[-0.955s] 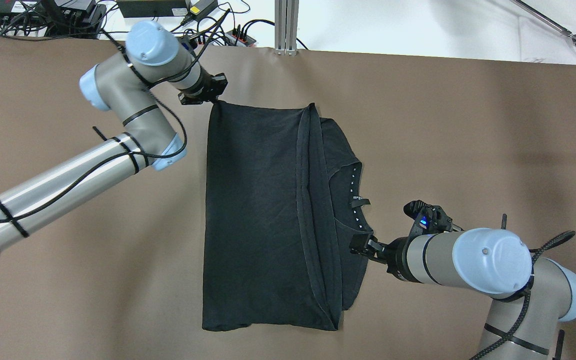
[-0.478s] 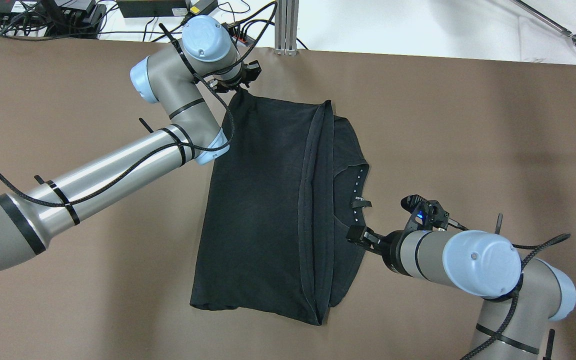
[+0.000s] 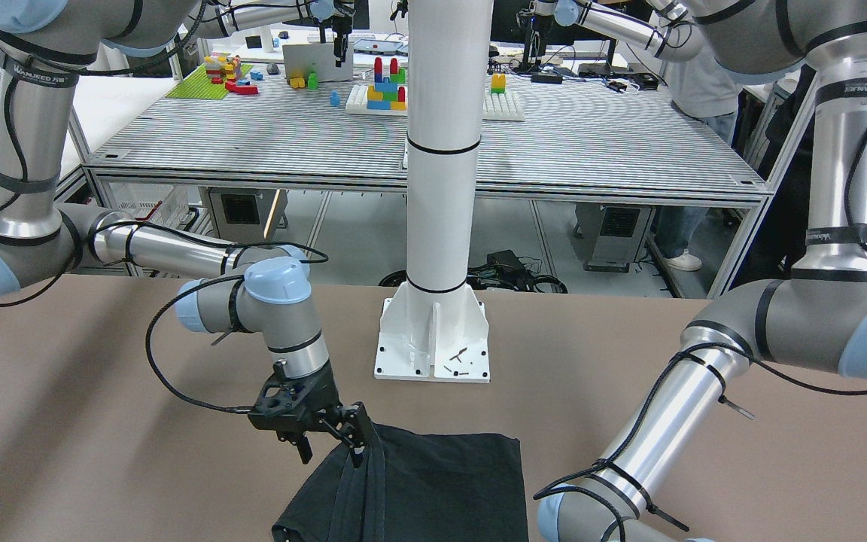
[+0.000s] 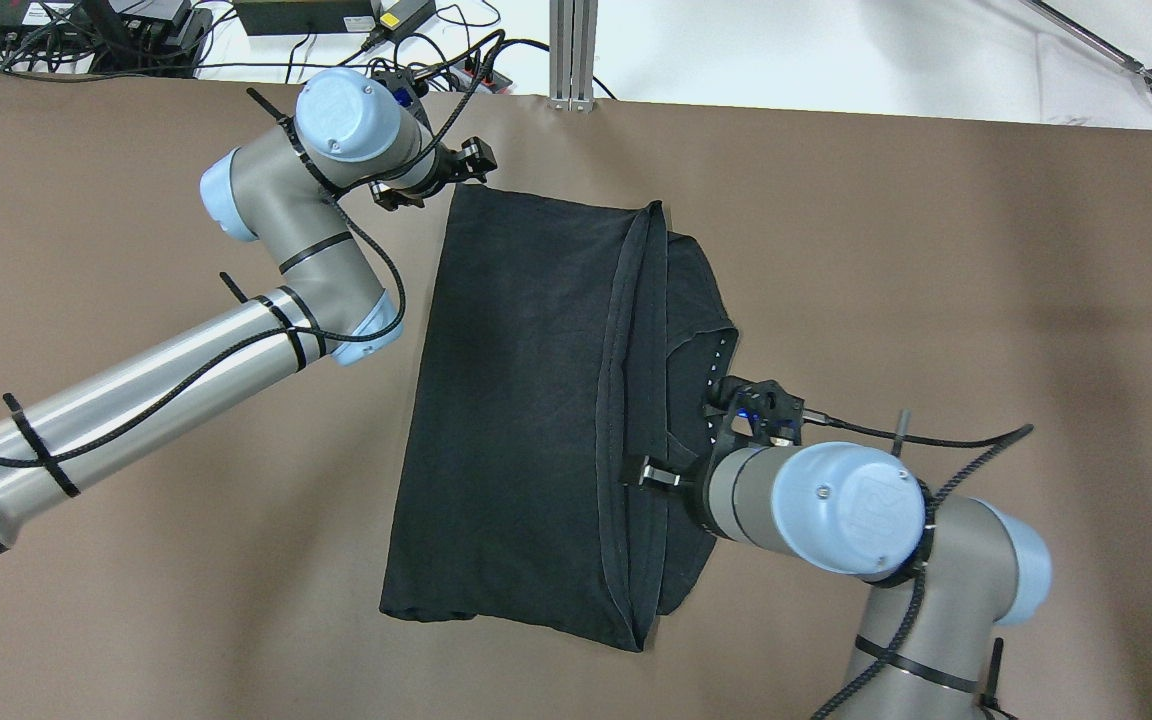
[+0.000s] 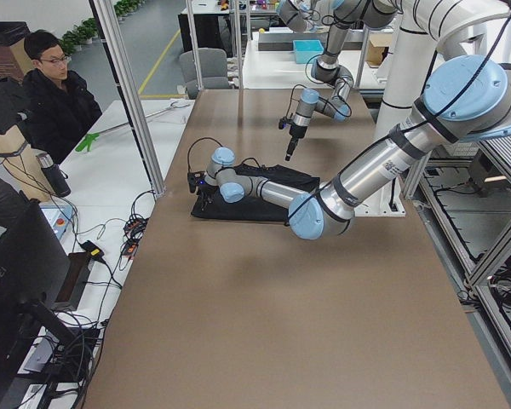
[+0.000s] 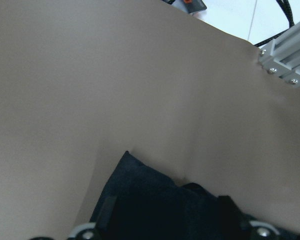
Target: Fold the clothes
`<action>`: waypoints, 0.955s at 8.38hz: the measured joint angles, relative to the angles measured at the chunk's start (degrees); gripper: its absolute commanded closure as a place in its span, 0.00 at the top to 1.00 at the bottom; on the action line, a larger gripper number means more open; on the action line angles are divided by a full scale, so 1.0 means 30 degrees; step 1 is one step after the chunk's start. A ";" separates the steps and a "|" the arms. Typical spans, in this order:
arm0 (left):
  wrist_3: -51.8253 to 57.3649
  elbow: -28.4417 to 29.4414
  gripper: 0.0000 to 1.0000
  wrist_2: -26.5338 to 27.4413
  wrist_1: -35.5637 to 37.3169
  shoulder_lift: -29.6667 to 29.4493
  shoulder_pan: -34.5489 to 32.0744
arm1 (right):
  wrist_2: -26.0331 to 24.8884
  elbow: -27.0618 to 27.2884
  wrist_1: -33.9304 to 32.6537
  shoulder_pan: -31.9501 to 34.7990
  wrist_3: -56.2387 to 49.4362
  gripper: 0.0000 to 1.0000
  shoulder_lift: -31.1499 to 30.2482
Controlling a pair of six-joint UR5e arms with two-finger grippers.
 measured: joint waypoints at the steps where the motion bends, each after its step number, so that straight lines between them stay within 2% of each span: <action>1: 0.0129 -0.0870 0.94 -0.0156 -0.0037 0.0906 -0.0021 | 0.0298 -0.0355 -0.1703 -0.0411 -0.2245 0.47 0.1241; 3: 0.0692 -0.2612 0.94 -0.0741 -0.0102 0.2571 -0.0056 | 0.0136 -0.1420 -0.3218 -0.1487 -0.6619 0.44 0.2701; 5: 0.0837 -0.3580 0.94 -0.0933 -0.0120 0.3441 -0.0051 | -0.1003 -0.2532 -0.4047 -0.2337 -0.9511 0.42 0.3305; 8: 0.0675 -0.3824 0.94 -0.0922 -0.0123 0.3664 -0.0028 | -0.1547 -0.3162 -0.4769 -0.2896 -1.0619 0.40 0.3671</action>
